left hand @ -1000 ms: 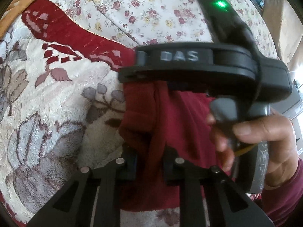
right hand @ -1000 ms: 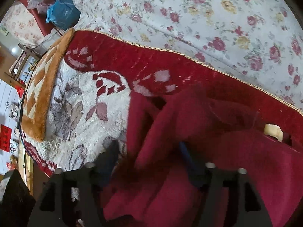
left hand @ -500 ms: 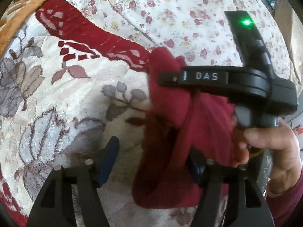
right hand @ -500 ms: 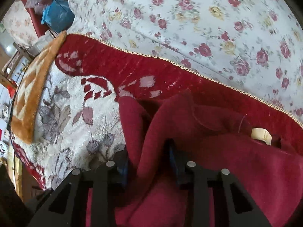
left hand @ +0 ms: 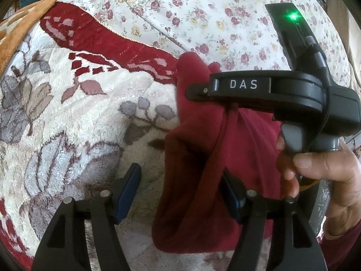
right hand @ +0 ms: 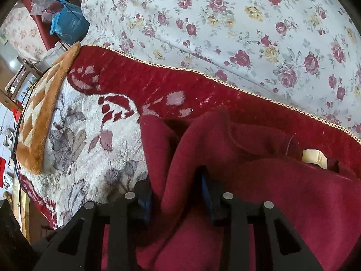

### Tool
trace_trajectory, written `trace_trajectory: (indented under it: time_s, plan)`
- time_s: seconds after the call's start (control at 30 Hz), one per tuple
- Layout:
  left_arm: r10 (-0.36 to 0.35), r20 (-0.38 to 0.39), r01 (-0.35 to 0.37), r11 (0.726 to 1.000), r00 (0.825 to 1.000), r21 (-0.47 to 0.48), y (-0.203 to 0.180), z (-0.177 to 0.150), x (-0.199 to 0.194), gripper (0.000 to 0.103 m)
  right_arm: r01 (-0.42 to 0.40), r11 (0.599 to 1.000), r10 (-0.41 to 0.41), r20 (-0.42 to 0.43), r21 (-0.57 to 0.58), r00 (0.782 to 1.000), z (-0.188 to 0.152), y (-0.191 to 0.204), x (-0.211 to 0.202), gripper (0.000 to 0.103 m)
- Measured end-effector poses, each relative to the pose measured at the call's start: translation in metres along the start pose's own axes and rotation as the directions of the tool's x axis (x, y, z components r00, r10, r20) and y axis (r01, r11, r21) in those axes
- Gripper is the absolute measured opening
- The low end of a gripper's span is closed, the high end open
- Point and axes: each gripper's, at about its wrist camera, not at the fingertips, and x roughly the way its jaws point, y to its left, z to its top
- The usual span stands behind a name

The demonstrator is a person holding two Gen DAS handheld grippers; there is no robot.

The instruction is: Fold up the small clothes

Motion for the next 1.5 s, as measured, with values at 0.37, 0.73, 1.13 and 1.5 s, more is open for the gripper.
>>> trace_trajectory:
  time_s: [0.37,0.73,1.13,1.5]
  plan:
    - [-0.078,-0.011,0.078,0.993,0.997,0.090,-0.031,-0.001,-0.009,0.014,0.006,0.999,-0.004,0.048,-0.042,0.999,-0.007,0.004,-0.032,0.025]
    - [-0.200,0.023,0.194,0.969,0.980,0.155,-0.089,0.001,-0.034,0.013,-0.033,0.999,0.035,0.141,-0.014,0.989,-0.019,-0.043,-0.108,0.024]
    - [-0.261,-0.081,0.273,0.916,0.962,0.293,-0.211,-0.013,-0.010,0.013,0.066,0.995,-0.077,0.166,0.071,0.983,-0.053,-0.143,-0.166,0.021]
    - [-0.280,-0.229,0.349,0.862,0.932,0.367,-0.289,-0.045,0.049,0.020,0.175,0.961,-0.200,0.103,0.212,0.974,-0.100,-0.232,-0.151,0.021]
